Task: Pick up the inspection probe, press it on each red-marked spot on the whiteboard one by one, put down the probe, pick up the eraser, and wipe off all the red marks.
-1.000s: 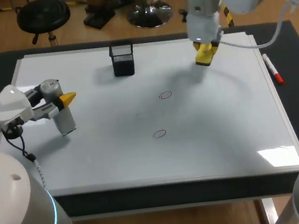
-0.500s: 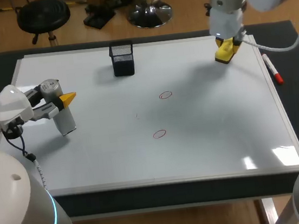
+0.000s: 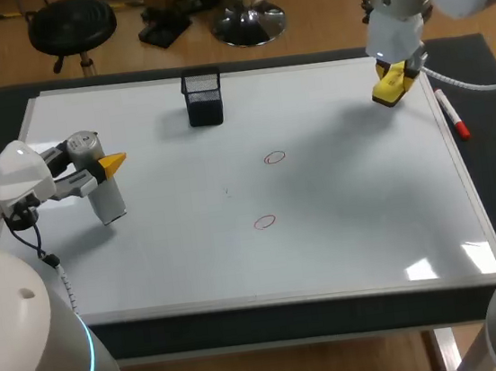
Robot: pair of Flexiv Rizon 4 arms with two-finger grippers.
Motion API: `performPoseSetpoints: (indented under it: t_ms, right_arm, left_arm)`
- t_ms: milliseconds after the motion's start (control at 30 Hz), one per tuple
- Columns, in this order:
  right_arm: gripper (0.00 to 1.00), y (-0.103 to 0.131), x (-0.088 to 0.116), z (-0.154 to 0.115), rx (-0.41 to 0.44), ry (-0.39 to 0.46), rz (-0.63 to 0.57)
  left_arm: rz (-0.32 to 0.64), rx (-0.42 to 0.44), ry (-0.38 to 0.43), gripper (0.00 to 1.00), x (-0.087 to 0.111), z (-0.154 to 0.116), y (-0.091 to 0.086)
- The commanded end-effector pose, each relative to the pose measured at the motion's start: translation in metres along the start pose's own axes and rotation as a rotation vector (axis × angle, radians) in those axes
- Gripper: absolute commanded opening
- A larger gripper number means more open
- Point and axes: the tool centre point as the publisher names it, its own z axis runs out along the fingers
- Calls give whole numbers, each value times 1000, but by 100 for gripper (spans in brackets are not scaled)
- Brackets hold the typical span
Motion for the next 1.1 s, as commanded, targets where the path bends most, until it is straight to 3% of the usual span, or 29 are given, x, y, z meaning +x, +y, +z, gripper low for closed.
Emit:
performPoseSetpoints:
  t_ms: [33, 1100]
  right_arm:
    - [0, -5, -2, 1, -21, -2, 7]
    - [0, -6, -3, 2, -33, 12, 35]
  left_arm:
    - [0, -1, -3, 0, 0, 1, -1]
    - [0, -1, -3, 0, 0, 1, -1]
